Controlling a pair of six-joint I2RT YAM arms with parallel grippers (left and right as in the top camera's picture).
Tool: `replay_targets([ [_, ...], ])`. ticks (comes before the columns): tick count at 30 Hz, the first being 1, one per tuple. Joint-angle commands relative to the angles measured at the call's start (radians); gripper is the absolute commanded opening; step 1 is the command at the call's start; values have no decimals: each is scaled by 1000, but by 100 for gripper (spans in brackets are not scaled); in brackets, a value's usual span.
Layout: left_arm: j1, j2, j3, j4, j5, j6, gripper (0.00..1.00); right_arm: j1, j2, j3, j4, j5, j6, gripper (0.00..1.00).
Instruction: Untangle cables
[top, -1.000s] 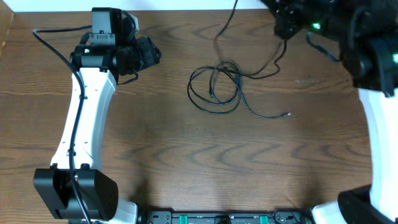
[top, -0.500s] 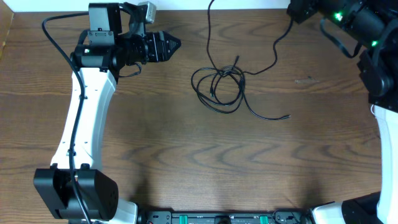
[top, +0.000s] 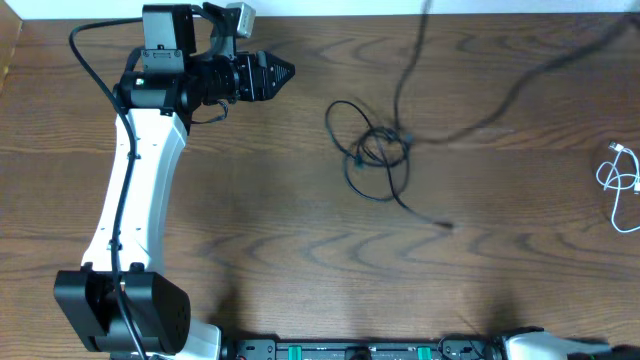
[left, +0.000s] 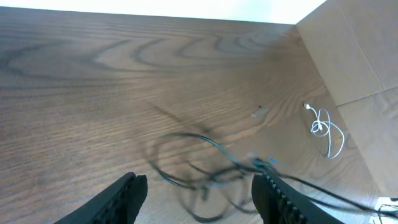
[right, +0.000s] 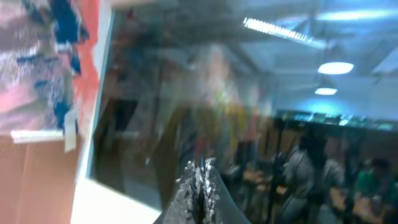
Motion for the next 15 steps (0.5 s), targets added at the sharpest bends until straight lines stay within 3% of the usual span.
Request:
replay_targets([
  [1,-8,7,-16,-27,23,60,60,-19,19,3,-76,23,-12,1],
  [6,-73,37,-16,-131,-53,79,60,-19,102,3,-336,23,11,1],
  [10,-109,73,-16,-205,-117,19,59,-16,230,2,-536,18,26,1],
  [15,-105,77,-16,-240,-128,11,59,-23,394,2,-694,31,37,1],
])
